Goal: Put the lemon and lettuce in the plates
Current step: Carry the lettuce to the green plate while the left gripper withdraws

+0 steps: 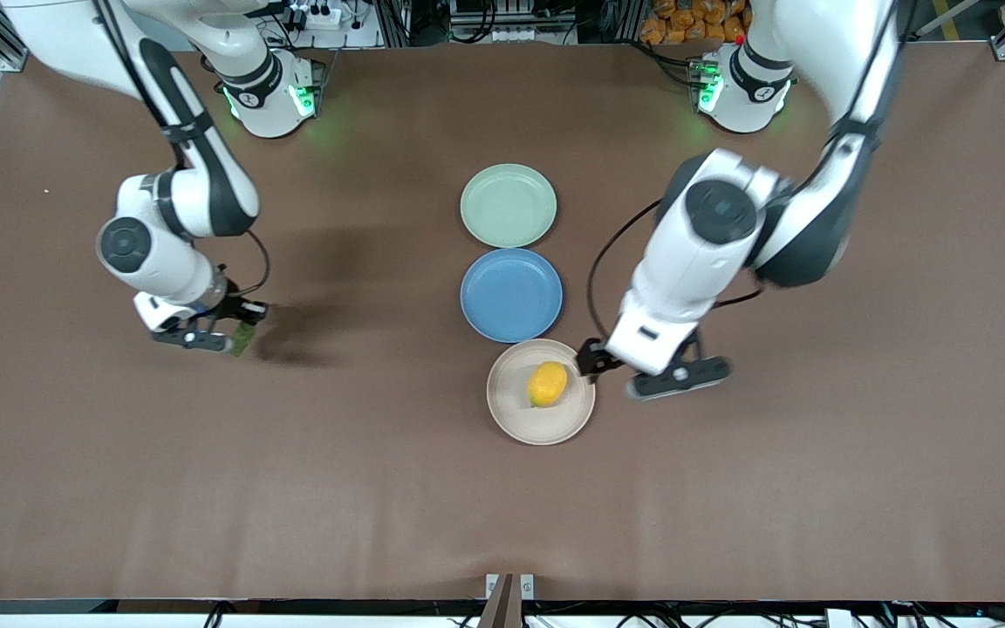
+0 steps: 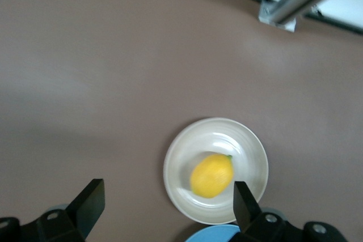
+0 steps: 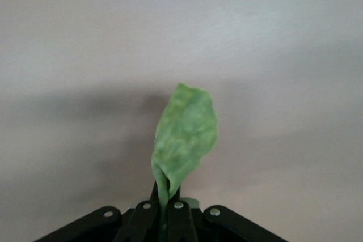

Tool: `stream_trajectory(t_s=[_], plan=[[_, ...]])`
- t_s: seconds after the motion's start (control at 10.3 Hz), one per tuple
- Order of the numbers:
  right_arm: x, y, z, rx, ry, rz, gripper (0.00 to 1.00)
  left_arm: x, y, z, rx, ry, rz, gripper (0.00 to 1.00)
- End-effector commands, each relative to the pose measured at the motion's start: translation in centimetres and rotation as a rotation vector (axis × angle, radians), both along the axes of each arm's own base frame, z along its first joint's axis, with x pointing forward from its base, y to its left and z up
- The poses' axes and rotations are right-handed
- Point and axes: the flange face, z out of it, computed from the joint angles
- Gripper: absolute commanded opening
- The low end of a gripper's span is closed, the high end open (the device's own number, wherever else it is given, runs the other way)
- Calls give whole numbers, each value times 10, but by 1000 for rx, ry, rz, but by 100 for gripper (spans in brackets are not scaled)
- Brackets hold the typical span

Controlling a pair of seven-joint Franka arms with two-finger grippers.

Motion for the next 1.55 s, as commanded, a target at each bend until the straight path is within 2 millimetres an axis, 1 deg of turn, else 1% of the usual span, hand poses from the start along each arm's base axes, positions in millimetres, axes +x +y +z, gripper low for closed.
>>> stream_trajectory(t_s=[0.0, 0.1, 0.19, 0.29, 0.39, 0.48, 0.58, 0.68, 0.77, 0.87, 0.97, 1.06, 1.16, 1.26, 1.35, 1.45], plan=[[-12, 65, 11, 21, -1, -37, 0, -7, 67, 58, 116, -13, -120, 100], [-21, 97, 14, 33, -2, -38, 0, -10, 102, 85, 149, -2, -168, 100], [-31, 127, 18, 44, -1, -38, 0, -14, 134, 102, 167, 29, -200, 100], [-45, 160, 21, 55, 1, -36, 0, -22, 154, 118, 184, 52, -221, 100], [-60, 195, 22, 65, 7, -41, 0, -29, 163, 129, 177, 70, -210, 100], [-77, 223, 23, 70, 17, -58, 0, -37, 166, 139, 170, 80, -203, 100], [-98, 253, 24, 76, 25, -58, 0, -44, 169, 146, 175, 91, -198, 100], [-121, 281, 23, 75, 37, -54, 0, -49, 170, 151, 176, 98, -186, 100], [-138, 307, 20, 73, 45, -59, 0, -56, 173, 161, 181, 98, -179, 100], [-154, 332, 14, 75, 62, -55, 0, -58, 178, 162, 185, 115, -173, 100], [-165, 354, 2, 75, 87, -71, 0, -58, 184, 163, 186, 122, -168, 100], [-175, 374, -4, 79, 103, -89, 0, -62, 189, 170, 197, 119, -164, 100], [-184, 388, -10, 76, 118, -109, 0, -61, 201, 172, 198, 120, -145, 100], [-196, 397, -17, 70, 132, -108, 0, -60, 212, 175, 195, 120, -128, 100], [-203, 403, -19, 67, 138, -109, 0, -61, 214, 177, 198, 116, -123, 100], [-209, 407, -22, 60, 144, -120, 0, -61, 221, 179, 194, 114, -113, 100]])
